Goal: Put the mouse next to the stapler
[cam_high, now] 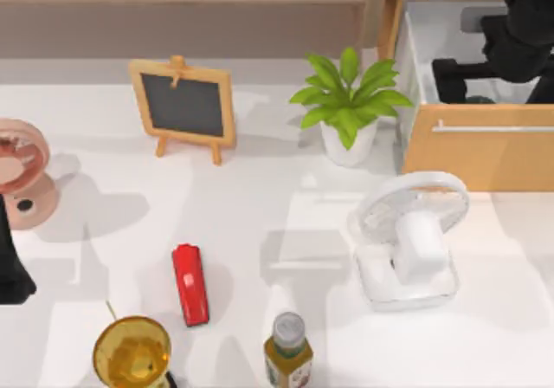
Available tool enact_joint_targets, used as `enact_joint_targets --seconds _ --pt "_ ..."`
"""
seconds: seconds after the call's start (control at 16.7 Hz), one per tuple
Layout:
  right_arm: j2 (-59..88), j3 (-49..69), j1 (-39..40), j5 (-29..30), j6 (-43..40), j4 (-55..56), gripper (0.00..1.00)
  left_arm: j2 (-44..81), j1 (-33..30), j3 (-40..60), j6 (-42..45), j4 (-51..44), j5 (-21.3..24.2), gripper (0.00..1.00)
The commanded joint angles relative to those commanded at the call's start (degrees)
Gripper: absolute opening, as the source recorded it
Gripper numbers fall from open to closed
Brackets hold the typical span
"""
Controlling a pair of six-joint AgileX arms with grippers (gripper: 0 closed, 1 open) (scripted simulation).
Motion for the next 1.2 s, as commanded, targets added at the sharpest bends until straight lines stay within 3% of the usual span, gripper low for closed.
enact_joint_targets --seconds 0.42,1.2 --pt "1.43 -0.14 -0.03 -0.08 0.03 1.31 1.00 0.00 0.00 0.00 0.00 0.00 0.00 1.00" --pt "1.43 -0.14 -0.03 -0.08 0.03 1.31 0.02 0.00 0.00 0.00 0.00 0.00 0.00 1.00"
